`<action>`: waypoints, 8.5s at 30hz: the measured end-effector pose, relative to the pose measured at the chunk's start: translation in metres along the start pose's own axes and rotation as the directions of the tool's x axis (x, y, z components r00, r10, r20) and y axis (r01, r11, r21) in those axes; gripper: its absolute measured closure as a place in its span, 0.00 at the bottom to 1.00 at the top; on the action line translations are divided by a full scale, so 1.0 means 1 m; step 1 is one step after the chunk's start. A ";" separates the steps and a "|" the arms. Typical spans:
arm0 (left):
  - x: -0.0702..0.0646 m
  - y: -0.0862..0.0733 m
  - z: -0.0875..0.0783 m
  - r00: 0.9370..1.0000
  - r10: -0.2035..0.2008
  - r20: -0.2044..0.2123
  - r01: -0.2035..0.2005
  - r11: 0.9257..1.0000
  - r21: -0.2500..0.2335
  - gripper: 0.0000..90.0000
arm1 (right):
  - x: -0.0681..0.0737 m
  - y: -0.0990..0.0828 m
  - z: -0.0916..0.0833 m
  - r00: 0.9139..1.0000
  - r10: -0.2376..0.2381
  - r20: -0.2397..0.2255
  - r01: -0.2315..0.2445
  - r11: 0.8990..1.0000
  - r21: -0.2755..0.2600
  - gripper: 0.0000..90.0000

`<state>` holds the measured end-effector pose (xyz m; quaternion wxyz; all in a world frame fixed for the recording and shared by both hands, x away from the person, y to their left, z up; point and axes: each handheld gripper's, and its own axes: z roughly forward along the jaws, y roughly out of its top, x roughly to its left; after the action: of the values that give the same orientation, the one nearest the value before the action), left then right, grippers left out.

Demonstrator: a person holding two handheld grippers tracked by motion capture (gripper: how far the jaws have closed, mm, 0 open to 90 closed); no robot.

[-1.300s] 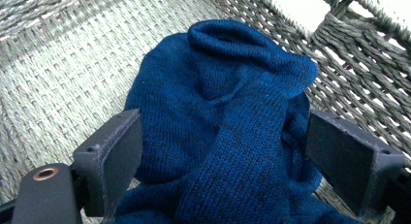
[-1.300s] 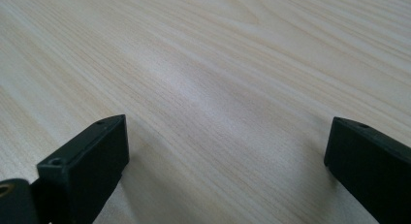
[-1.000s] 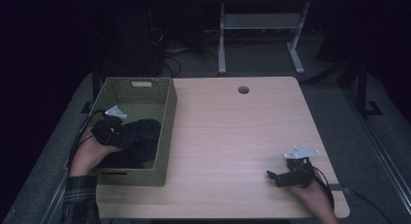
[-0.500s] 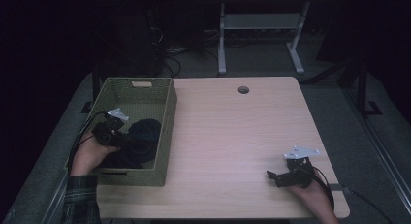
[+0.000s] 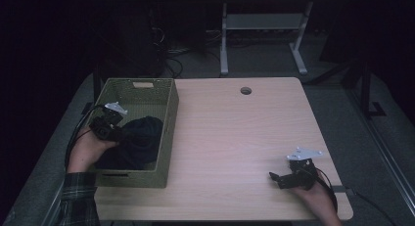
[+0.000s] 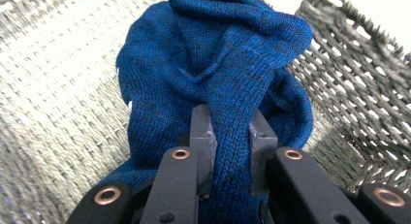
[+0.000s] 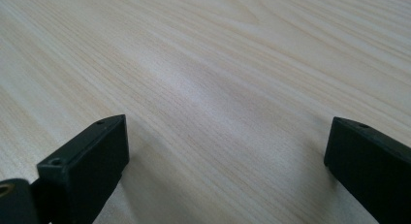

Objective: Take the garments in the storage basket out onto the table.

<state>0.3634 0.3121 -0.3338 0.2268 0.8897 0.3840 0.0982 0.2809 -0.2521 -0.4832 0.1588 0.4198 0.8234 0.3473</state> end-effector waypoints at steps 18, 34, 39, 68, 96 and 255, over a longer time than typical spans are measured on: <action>0.013 0.026 -0.052 1.000 -0.008 -0.030 0.006 0.998 -0.064 0.87 | 0.000 0.000 0.000 1.000 0.000 0.000 0.000 1.000 -0.001 0.02; 0.015 0.047 -0.097 0.998 -0.007 -0.059 0.000 0.993 -0.119 0.87 | 0.000 0.000 0.000 1.000 0.002 0.000 -0.002 1.000 -0.001 0.02; 0.009 0.051 -0.103 1.000 0.006 -0.026 -0.010 0.989 -0.147 0.87 | 0.000 0.000 0.000 1.000 0.001 0.000 -0.001 1.000 -0.001 0.02; -0.051 0.124 -0.075 0.981 0.144 0.133 -0.119 0.976 -0.185 0.87 | 0.000 0.000 0.000 1.000 0.005 -0.001 -0.005 1.000 0.001 0.02; -0.115 0.179 -0.022 0.943 0.257 0.210 -0.237 0.965 -0.115 0.87 | 0.000 0.000 0.000 1.000 0.007 -0.002 -0.007 1.000 0.001 0.02; -0.190 0.057 0.162 0.946 0.172 0.273 -0.175 0.984 -0.016 1.00 | -0.080 0.055 0.030 0.990 0.142 -0.010 -0.142 0.990 0.012 0.98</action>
<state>0.3263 0.0861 -0.4491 0.2642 0.9260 0.2697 -0.0078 0.3769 -0.2809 -0.4683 0.1266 0.4761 0.7944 0.3553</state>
